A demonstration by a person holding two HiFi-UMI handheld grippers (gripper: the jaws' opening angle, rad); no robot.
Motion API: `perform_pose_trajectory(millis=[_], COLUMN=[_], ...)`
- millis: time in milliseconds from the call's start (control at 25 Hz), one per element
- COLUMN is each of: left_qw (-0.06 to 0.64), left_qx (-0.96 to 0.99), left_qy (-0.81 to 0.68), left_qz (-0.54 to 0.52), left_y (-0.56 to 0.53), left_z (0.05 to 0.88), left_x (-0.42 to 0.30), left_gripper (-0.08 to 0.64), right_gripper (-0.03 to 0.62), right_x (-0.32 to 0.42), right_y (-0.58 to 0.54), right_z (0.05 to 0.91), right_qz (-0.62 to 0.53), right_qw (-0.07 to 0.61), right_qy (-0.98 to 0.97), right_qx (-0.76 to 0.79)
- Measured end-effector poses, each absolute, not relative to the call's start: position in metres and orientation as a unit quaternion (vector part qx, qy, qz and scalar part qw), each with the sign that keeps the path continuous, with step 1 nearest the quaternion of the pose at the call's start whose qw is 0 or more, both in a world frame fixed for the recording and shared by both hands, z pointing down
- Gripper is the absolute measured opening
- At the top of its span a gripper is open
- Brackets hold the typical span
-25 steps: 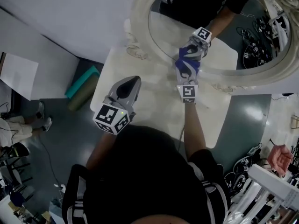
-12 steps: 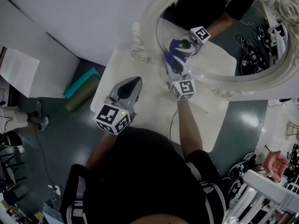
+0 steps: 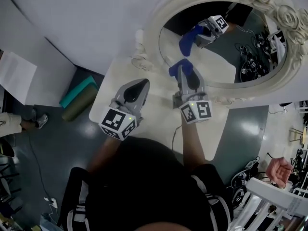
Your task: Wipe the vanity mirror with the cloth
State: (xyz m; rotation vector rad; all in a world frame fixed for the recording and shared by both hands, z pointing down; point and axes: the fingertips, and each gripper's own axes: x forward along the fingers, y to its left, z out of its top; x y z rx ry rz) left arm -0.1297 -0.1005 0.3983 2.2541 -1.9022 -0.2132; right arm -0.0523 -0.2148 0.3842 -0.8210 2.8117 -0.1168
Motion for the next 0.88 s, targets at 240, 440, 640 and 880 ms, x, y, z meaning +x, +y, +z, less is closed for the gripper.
perform_pose_trajectory(millis=[240,440,640,880], left_qw=[0.094,0.12,0.127,0.125], left_qx=[0.767,0.772,0.779,0.781], left_qy=[-0.63,-0.62,-0.61,-0.608], left_qz=[-0.076,-0.073,-0.063,-0.061], left_y=[-0.113,-0.11,-0.113,-0.116], left_z=[0.408,0.424,0.432,0.431], left_x=[-0.109,-0.091,-0.08,-0.078], left_gripper=[0.009,0.009,0.009,0.009], right_gripper=[0.08,0.083,0.081,0.078], right_x=[-0.021,-0.003,0.009,0.016], right_y=[-0.195,-0.171,-0.165,-0.163], right_z=[0.391,0.421,0.438,0.44], right_qz=[-0.042,-0.08,-0.095,-0.092], right_qw=[0.07,0.038,0.03,0.028], right_qy=[0.941,0.931,0.922,0.916], right_qx=[-0.328,-0.355,-0.375,-0.39])
